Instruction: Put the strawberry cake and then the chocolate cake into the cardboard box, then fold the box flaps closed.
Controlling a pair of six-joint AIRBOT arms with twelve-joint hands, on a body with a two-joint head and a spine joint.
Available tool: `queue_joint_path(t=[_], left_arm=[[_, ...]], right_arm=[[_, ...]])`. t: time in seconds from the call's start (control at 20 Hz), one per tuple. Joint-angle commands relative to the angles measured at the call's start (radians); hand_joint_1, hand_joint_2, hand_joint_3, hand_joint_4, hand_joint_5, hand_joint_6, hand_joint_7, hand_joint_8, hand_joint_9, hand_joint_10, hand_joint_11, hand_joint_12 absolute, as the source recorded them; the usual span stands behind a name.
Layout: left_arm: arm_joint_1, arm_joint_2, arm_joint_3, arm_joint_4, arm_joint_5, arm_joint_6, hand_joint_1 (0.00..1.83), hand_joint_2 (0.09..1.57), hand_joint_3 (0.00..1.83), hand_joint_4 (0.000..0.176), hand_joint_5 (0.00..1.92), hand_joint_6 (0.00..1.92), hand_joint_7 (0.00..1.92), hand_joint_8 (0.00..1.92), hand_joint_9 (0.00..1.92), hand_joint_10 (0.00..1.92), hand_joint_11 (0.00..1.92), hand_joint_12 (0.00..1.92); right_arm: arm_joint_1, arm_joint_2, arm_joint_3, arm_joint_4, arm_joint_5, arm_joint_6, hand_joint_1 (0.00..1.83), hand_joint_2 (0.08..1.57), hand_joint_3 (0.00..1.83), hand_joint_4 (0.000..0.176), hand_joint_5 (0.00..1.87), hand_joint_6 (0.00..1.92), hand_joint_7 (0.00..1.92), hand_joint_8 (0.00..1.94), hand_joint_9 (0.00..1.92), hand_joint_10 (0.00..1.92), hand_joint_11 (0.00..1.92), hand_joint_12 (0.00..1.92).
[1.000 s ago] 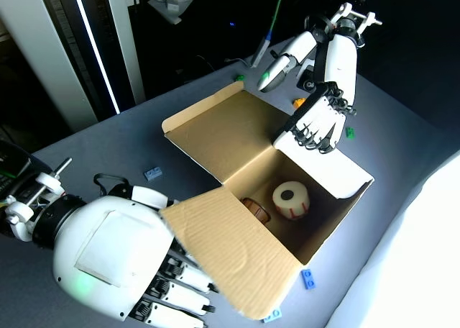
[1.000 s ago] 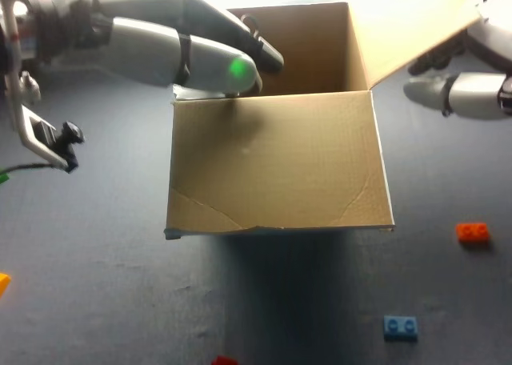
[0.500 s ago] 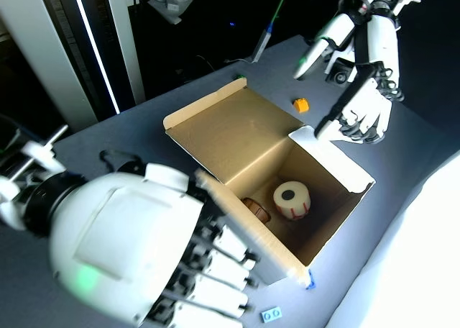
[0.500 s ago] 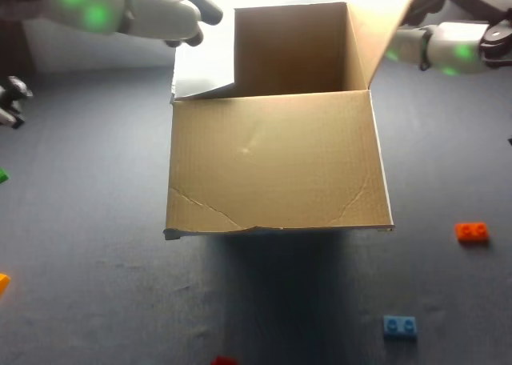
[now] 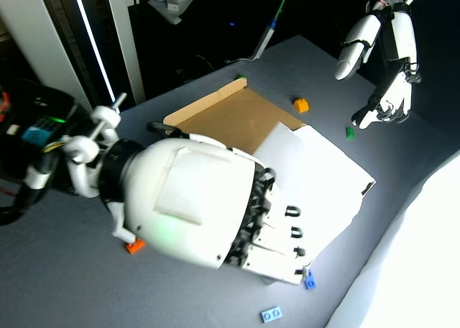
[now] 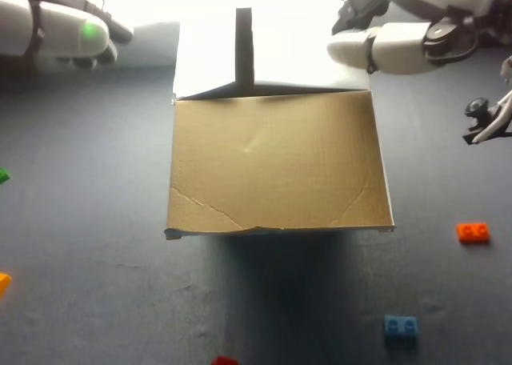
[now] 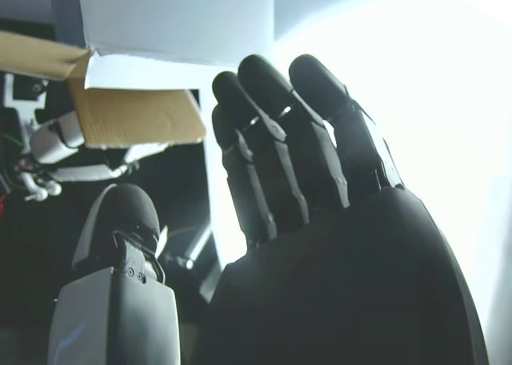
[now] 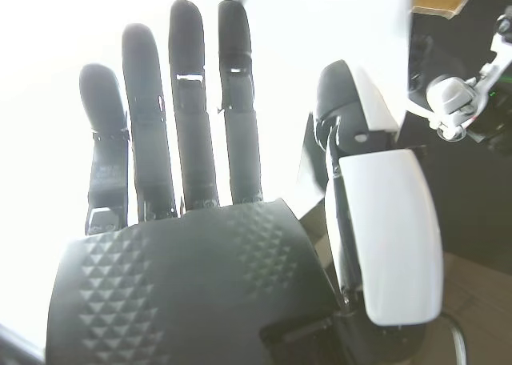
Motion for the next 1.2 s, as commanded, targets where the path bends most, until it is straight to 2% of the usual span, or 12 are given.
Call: queue_joint_path(t=[0.0,0.1,0.3,0.45,0.65,0.7,0.75,0.85,1.05,1.15], left_arm=[[0.003,0.019,-0.006,-0.067,-0.006,-0.01,0.42,1.18,0.0,0.0,0.68,0.0,0.7,0.52,0.52,1.06,0.21,1.59],[0.048,0.045,-0.036,-0.092,-0.004,-0.021,0.44,1.17,0.0,0.0,0.68,0.0,0.69,0.52,0.51,1.09,0.2,1.61],[0.111,0.085,-0.098,-0.13,0.01,-0.04,0.45,1.16,0.0,0.0,0.7,0.01,0.69,0.56,0.51,1.14,0.2,1.63],[0.187,0.12,-0.147,-0.216,0.03,-0.023,0.45,1.17,0.0,0.0,0.7,0.0,0.67,0.6,0.49,1.16,0.19,1.65],[0.246,0.143,-0.186,-0.224,-0.006,-0.018,0.46,1.17,0.0,0.0,0.7,0.0,0.67,0.59,0.51,1.13,0.19,1.65],[0.258,0.146,-0.197,-0.226,-0.015,-0.017,0.46,1.17,0.0,0.0,0.71,0.0,0.68,0.58,0.52,1.12,0.2,1.62],[0.263,0.147,-0.203,-0.226,-0.019,-0.018,0.46,1.17,0.0,0.0,0.71,0.0,0.69,0.58,0.52,1.11,0.2,1.62],[0.265,0.147,-0.223,-0.226,-0.031,-0.018,0.48,1.17,0.0,0.0,0.7,0.0,0.69,0.53,0.52,1.06,0.2,1.59],[0.269,0.137,-0.255,-0.237,-0.038,-0.019,0.49,1.16,0.0,0.0,0.72,0.01,0.7,0.53,0.53,1.07,0.21,1.6],[0.276,0.135,-0.273,-0.237,-0.038,-0.022,0.48,1.17,0.0,0.0,0.71,0.0,0.69,0.52,0.5,1.09,0.18,1.62]], right_arm=[[0.019,0.007,0.003,-0.011,0.11,-0.004,0.4,1.23,0.0,0.0,0.91,0.25,0.77,0.69,0.51,1.18,0.24,1.72],[0.024,-0.001,0.003,-0.011,0.097,-0.008,0.38,1.24,0.0,0.0,0.88,0.33,0.8,0.63,0.53,1.14,0.24,1.73],[0.011,-0.006,0.003,-0.011,0.087,-0.01,0.36,1.24,0.0,0.0,0.87,0.34,0.82,0.56,0.54,1.11,0.23,1.71],[-0.001,-0.008,0.003,-0.011,0.083,-0.011,0.38,1.24,0.0,0.0,0.87,0.36,0.85,0.54,0.54,1.14,0.24,1.72],[-0.005,-0.009,0.003,-0.011,0.082,-0.02,0.35,1.24,0.0,0.0,0.81,0.47,0.79,0.65,0.5,1.21,0.24,1.77],[-0.001,-0.009,0.003,-0.011,0.082,-0.02,0.37,1.24,0.0,0.0,0.77,0.56,0.75,0.74,0.5,1.22,0.25,1.78],[0.002,-0.009,0.003,-0.011,0.082,-0.02,0.38,1.23,0.0,0.0,0.74,0.65,0.74,0.8,0.5,1.23,0.27,1.77],[0.015,-0.007,0.003,-0.011,0.081,-0.02,0.4,1.23,0.0,0.0,0.74,0.67,0.73,0.82,0.5,1.24,0.26,1.77],[0.046,0.017,0.002,-0.012,0.071,-0.019,0.41,1.23,0.0,0.0,0.75,0.62,0.73,0.85,0.5,1.27,0.25,1.79],[0.047,0.046,-0.004,-0.012,0.068,-0.019,0.39,1.24,0.0,0.0,0.77,0.57,0.76,0.77,0.52,1.26,0.23,1.81]])
